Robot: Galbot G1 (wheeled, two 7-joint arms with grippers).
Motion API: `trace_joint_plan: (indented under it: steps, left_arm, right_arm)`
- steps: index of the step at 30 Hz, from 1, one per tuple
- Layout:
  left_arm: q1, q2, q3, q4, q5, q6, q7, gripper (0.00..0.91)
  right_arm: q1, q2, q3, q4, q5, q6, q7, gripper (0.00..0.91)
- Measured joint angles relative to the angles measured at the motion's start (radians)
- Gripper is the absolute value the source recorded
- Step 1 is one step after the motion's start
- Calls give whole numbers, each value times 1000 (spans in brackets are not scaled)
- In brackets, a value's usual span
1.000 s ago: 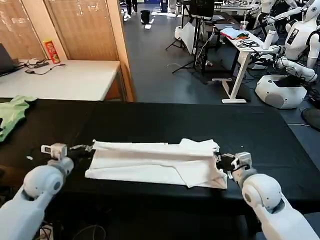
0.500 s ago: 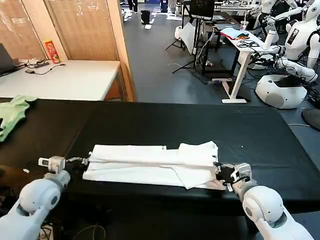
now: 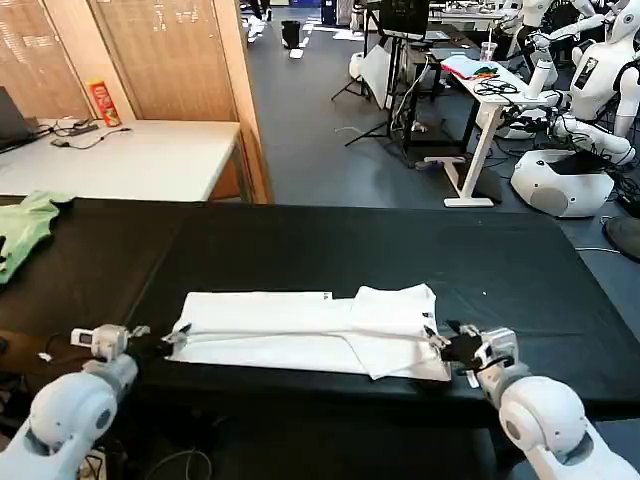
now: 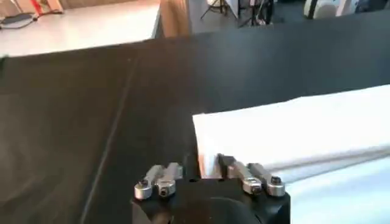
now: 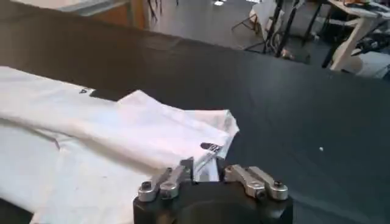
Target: Fold and organize the clothes.
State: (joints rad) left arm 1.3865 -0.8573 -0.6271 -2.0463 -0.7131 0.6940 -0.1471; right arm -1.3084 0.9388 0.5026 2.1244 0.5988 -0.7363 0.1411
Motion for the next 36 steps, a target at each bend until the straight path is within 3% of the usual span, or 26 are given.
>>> trace_joint_plan:
  steps: [5,12,21,22,23,26,27,28,29,30,31,34,36]
  left_arm:
    - [-72,-23,12,39,-29,-49,9,878]
    - [-224,-84,66,176,-74,-56,26,878]
    - [-285,-141,101,285,-62,-46,27,848]
    - [-287,-143,101,294,-63,-46,28,751]
    - [-289,-145,101,301,-64,-46,32,712]
    - [-295,-154,101,328,-64,-48,51,439]
    - [-297,-158,101,337,-65,-49,55,273]
    - [-299,-160,101,343,-66,-52,60,176]
    - [-300,-162,101,348,-66,-53,63,166]
    - [-301,-164,101,353,-65,-55,64,156]
    - [-303,-166,101,359,-62,-56,63,117]
    - [-311,-170,104,374,-45,-56,58,10]
    - [-314,-170,106,380,-35,-58,57,0]
  right_arm:
    - [76,55,-17,-69,-42,5,32,878]
    - [215,168,-80,-248,-102,105,44,878]
    - [301,241,-135,-393,-118,117,28,878]
    - [306,246,-139,-402,-123,119,24,848]
    - [311,250,-142,-411,-128,122,21,829]
    - [320,262,-148,-433,-138,127,17,712]
    - [321,264,-148,-439,-139,128,16,702]
    - [322,266,-148,-442,-140,129,15,634]
    - [322,268,-148,-445,-140,129,15,556]
    - [322,269,-146,-447,-140,129,15,556]
    - [322,270,-146,-448,-140,130,14,380]
    - [318,273,-144,-447,-144,134,14,68]
    - [312,278,-143,-444,-158,148,19,39]
